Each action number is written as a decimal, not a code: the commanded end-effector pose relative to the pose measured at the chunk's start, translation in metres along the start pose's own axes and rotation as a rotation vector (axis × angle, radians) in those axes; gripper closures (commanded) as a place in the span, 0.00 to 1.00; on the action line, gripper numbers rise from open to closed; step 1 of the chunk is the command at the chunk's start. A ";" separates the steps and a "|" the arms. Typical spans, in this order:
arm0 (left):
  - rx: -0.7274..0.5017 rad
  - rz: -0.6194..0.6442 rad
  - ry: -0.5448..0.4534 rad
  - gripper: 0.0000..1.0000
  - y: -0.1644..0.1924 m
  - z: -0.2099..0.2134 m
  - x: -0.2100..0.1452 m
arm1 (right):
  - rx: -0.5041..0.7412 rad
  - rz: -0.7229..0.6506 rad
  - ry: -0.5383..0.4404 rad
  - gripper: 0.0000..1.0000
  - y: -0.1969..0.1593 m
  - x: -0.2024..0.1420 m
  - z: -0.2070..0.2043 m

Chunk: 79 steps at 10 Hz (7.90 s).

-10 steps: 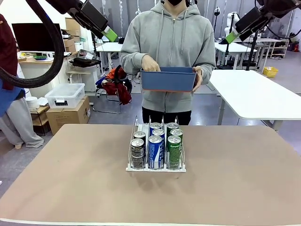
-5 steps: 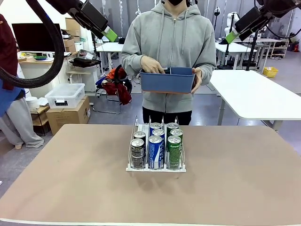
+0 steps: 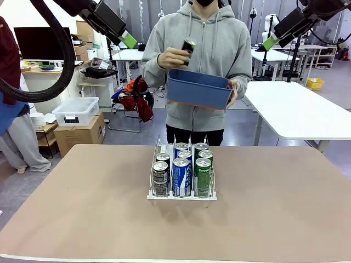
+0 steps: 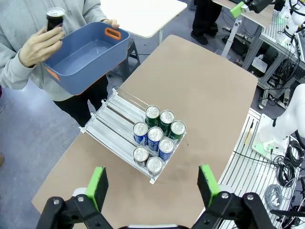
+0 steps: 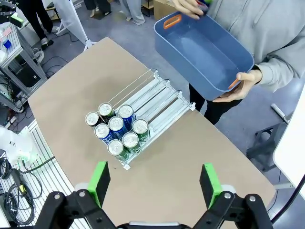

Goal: Fill the beverage cans into the dispenser.
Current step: Pick up the Pepsi coke handed by the human, then place the picked Pepsi coke in the line of the Automatic Can Dispenser with the same cans.

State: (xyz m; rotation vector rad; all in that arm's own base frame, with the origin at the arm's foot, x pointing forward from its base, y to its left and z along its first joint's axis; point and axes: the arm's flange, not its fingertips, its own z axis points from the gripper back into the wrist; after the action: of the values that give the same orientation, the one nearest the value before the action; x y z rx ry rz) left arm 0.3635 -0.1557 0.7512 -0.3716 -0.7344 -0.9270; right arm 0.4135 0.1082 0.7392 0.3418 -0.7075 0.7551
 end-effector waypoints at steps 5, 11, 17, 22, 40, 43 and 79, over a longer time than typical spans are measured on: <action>-0.006 0.007 0.001 0.00 0.001 0.000 -0.002 | -0.001 -0.002 -0.002 0.00 -0.001 0.000 0.001; -0.006 0.007 0.001 0.00 0.001 0.000 -0.002 | -0.001 -0.002 -0.002 0.00 -0.001 0.000 0.001; -0.006 0.007 0.001 0.00 0.001 0.000 -0.002 | -0.001 -0.002 -0.002 0.00 -0.001 0.000 0.001; -0.006 0.007 0.001 0.00 0.001 0.000 -0.002 | -0.001 -0.002 -0.002 0.00 -0.001 0.000 0.001; 0.230 -0.075 0.049 0.00 0.071 -0.073 0.002 | -0.001 -0.002 -0.002 0.00 -0.001 0.000 0.001; 0.200 -0.060 0.056 0.00 0.073 -0.085 0.000 | -0.001 -0.002 -0.002 0.00 -0.001 0.000 0.001; 0.223 0.034 0.067 1.00 0.085 -0.091 -0.001 | -0.001 -0.002 -0.002 0.00 -0.001 0.000 0.001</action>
State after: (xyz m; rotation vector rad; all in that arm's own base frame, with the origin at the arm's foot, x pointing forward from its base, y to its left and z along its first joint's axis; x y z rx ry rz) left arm 0.4699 -0.1623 0.6876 -0.1561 -0.7519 -0.8187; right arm 0.4134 0.1081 0.7394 0.3417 -0.7079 0.7550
